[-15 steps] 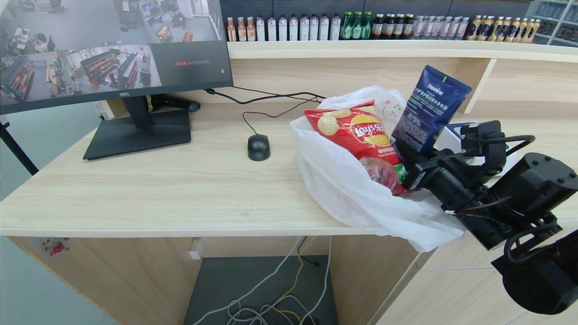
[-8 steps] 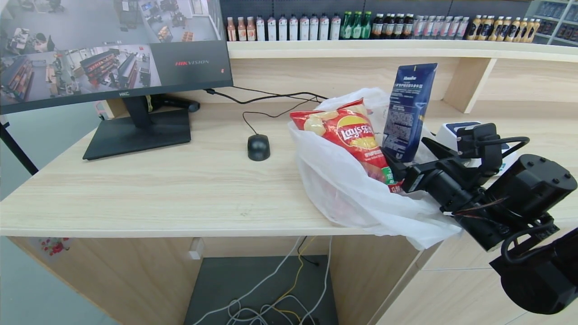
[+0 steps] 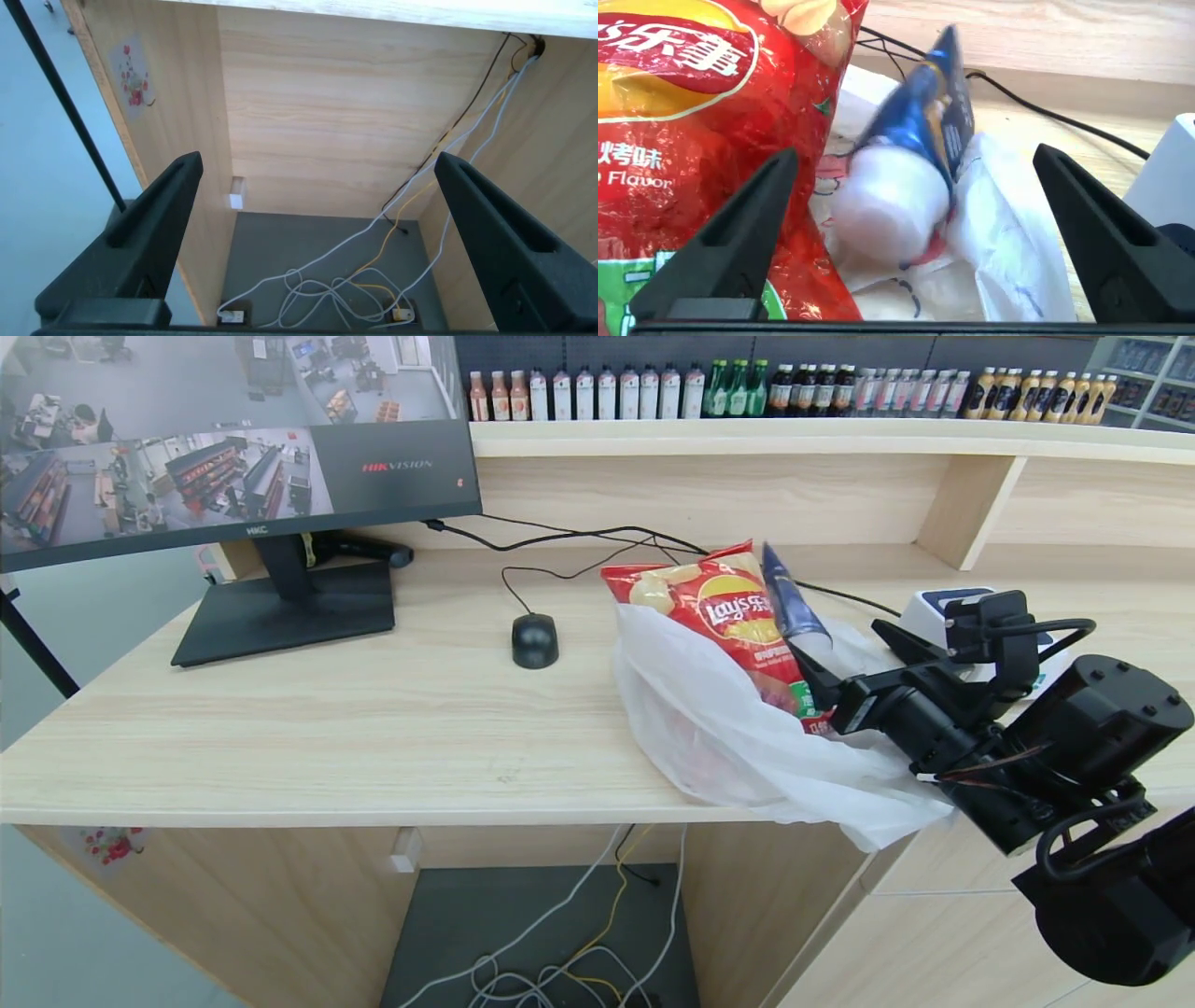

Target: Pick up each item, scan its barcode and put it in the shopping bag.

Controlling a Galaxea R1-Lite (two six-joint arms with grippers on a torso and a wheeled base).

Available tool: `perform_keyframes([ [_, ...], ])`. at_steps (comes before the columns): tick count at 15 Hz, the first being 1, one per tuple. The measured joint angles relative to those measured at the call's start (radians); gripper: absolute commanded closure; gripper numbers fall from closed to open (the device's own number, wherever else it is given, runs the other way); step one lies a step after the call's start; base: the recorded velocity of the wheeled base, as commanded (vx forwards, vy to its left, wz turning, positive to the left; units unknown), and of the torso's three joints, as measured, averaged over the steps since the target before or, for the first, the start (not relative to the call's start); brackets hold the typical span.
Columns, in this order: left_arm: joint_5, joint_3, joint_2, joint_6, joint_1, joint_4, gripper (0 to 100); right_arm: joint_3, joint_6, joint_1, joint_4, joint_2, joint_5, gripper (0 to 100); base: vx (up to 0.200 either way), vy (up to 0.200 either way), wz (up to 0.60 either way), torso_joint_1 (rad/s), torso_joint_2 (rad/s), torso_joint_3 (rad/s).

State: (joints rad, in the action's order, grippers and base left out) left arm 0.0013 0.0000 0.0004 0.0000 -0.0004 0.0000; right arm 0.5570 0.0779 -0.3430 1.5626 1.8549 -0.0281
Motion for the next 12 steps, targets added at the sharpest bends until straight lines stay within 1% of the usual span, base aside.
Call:
perform_keyframes([
  [9,0.0,0.0,0.0,0.0,0.0,0.0,0,-0.005,-0.001,0.0,0.0,-0.013,0.0,0,0.0,0.0,0.0,0.0,0.0,0.0],
  [12,0.0,0.0,0.0,0.0,0.0,0.0,0,-0.045,-0.001,0.0,0.0,-0.068,0.0,0,0.0,0.0,0.0,0.0,0.0,0.0],
])
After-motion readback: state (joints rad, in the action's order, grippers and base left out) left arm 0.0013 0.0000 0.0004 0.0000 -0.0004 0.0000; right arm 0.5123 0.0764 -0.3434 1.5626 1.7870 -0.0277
